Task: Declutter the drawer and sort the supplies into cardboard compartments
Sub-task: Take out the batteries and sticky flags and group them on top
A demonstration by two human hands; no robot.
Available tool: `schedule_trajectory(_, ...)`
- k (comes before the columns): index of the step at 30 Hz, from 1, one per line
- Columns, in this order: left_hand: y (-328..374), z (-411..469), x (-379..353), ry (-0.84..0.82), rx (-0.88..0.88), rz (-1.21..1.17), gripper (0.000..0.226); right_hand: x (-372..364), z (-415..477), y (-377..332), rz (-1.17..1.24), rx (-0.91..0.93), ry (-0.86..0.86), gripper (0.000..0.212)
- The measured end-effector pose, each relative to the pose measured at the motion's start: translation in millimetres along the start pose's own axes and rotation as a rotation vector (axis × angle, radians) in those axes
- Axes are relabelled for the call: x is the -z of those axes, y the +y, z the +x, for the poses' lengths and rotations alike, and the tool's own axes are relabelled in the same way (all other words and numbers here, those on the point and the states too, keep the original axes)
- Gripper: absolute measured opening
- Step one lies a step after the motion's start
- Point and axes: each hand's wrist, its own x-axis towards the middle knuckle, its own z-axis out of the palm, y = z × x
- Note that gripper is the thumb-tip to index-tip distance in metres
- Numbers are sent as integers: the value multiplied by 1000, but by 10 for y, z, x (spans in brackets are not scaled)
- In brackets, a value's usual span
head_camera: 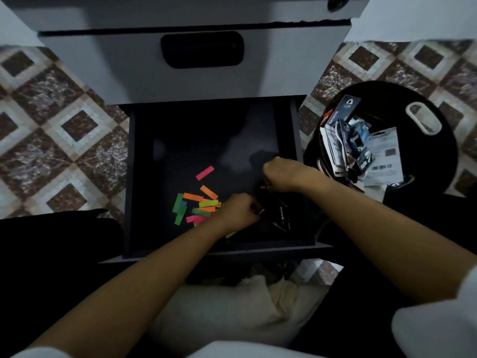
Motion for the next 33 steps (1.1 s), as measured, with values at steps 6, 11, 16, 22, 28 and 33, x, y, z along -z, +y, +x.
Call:
schedule_trajectory(6,-308,-126,250,112,88,-149,17,-171,56,-103,-258,-91,-68,33)
schedule_trajectory(11,-479,-204,287,161,134,-186,19,-252,73,-105,-286,-99,-79,32)
schedule_trajectory(16,-388,-207,193,140,79,-144,20,-128,39,-92,-108,-86,-17,34)
schedule_trajectory(22,-8,-34,17,-65,-286,199,27,153,55,35,215,-115,242,22)
schedule_trajectory(28,216,171,-168,-241,-477,712,30,201,44,128,712,-165,242,11)
schedule_trajectory(33,209,188,-209,-252,-704,896,35,196,66,136,880,-177,214,13)
